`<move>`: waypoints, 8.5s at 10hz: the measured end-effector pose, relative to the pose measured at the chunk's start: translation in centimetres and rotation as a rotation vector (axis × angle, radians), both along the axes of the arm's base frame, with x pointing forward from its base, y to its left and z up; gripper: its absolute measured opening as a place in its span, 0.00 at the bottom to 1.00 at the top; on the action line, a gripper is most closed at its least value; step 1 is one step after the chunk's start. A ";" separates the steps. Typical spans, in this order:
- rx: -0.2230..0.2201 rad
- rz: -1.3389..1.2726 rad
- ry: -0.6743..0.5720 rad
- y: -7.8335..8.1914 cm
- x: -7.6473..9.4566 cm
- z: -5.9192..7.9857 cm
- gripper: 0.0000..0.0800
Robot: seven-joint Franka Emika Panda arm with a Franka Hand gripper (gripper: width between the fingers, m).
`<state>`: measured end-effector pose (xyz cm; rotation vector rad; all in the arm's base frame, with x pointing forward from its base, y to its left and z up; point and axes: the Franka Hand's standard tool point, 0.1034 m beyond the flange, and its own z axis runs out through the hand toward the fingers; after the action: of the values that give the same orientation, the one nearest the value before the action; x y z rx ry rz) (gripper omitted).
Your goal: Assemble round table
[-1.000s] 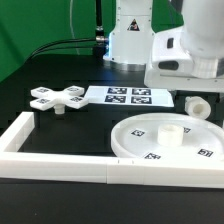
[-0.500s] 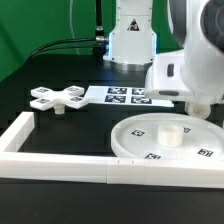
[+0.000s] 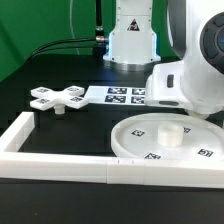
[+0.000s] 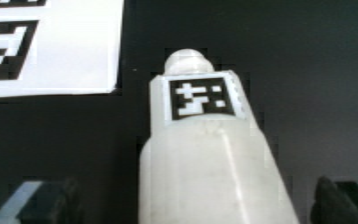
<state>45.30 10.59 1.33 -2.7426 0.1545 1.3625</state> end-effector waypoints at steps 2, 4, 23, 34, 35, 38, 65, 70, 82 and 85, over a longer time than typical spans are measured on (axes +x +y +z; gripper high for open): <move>0.000 -0.001 -0.007 0.0 0.0 -0.2 0.70; 0.001 0.000 -0.009 0.0 0.0 -0.3 0.54; 0.159 0.141 -0.551 -2.9 9.6 9.2 0.51; 0.015 0.278 -1.360 -6.5 11.3 10.2 0.51; 0.017 0.308 -1.368 -6.7 11.2 9.8 0.51; 0.020 0.307 -1.350 -6.8 10.9 8.9 0.51; 0.066 0.271 -1.136 -6.7 10.4 9.0 0.81; 0.126 0.277 -0.936 -5.9 10.4 8.4 0.81; 0.135 0.316 -0.964 -7.2 10.0 7.0 0.51; 0.044 0.118 -0.951 -7.1 10.0 6.9 0.51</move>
Offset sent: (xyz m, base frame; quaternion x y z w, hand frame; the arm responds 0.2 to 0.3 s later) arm -0.0004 -0.0010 -0.0027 -0.0004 0.0078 -0.0041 1.0000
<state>55.30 3.48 8.28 -3.0392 -0.1002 -0.0351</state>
